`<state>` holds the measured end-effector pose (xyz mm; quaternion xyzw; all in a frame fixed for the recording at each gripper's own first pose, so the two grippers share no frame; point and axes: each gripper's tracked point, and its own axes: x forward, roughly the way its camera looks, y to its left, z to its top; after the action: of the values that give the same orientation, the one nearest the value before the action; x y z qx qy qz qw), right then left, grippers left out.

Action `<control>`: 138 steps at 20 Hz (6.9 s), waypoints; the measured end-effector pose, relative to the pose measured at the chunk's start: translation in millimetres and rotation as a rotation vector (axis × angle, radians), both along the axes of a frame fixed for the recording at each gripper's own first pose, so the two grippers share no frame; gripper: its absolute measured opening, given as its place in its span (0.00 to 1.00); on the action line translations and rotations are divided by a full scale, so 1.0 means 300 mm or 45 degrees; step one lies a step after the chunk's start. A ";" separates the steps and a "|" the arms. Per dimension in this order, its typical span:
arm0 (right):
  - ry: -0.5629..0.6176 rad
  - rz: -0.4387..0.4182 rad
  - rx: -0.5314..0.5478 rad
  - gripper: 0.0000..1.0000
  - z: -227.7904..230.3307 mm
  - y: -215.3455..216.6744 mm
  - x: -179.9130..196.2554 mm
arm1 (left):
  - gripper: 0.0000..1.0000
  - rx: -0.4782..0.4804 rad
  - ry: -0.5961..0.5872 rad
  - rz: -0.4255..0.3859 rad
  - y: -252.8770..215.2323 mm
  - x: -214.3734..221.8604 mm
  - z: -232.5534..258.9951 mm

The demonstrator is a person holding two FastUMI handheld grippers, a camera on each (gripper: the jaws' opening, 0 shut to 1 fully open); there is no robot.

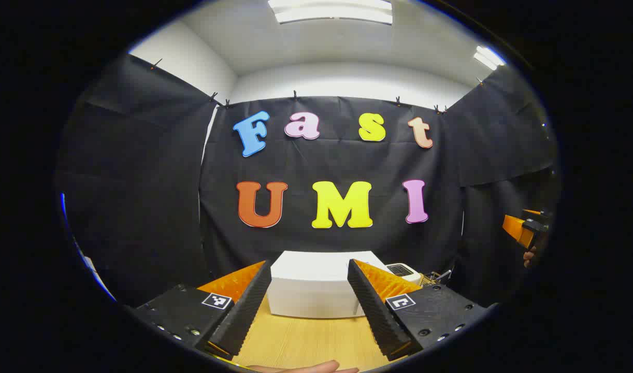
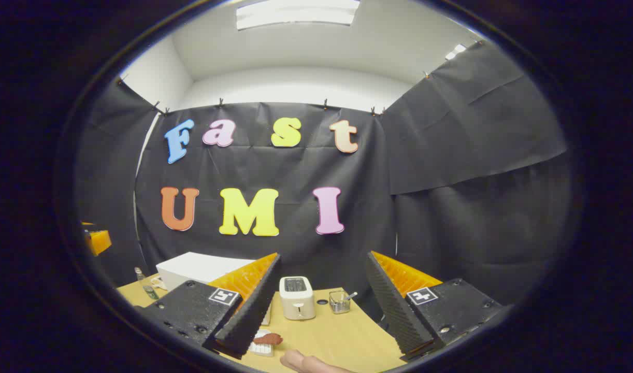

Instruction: Open the microwave oven with the left hand, put the food in, and close the microwave oven.

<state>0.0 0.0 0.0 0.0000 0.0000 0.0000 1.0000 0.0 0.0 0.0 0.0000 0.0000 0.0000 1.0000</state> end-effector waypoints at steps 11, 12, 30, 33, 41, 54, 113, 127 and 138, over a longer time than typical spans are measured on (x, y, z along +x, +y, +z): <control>0.044 0.021 0.007 0.94 -0.012 -0.014 0.029 | 0.92 0.013 -0.036 0.025 0.038 -0.006 0.052; 0.035 0.019 0.008 0.94 -0.001 -0.020 0.028 | 0.92 -0.005 -0.025 0.004 0.025 -0.006 0.047; -0.075 0.061 -0.024 1.00 0.050 -0.033 -0.003 | 0.92 0.021 0.054 -0.148 -0.164 0.187 -0.122; -0.108 0.032 -0.054 1.00 0.049 -0.052 0.018 | 0.93 0.045 0.087 -0.152 -0.207 0.287 -0.209; -0.134 0.080 -0.069 0.94 -0.011 -0.036 0.064 | 0.93 -0.025 0.149 -0.214 -0.321 0.537 -0.479; 0.009 0.058 -0.033 1.00 -0.241 -0.153 0.202 | 0.93 -0.059 0.337 -0.220 -0.568 0.833 -1.037; 0.222 0.242 -0.127 1.00 -0.486 0.126 -0.035 | 0.94 0.040 0.267 -0.059 0.341 -0.276 -0.806; 0.423 0.351 -0.179 1.00 -0.653 0.266 0.262 | 0.94 -0.005 0.064 -0.004 0.245 0.026 -0.323; 1.054 0.642 -0.111 0.98 -1.128 0.380 0.357 | 0.93 -0.069 0.006 -0.055 0.182 0.229 -0.264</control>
<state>107.2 113.9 -338.3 -0.0418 0.3979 0.2423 0.8839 68.6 54.7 -79.2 -0.0271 0.0024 -0.0214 0.9994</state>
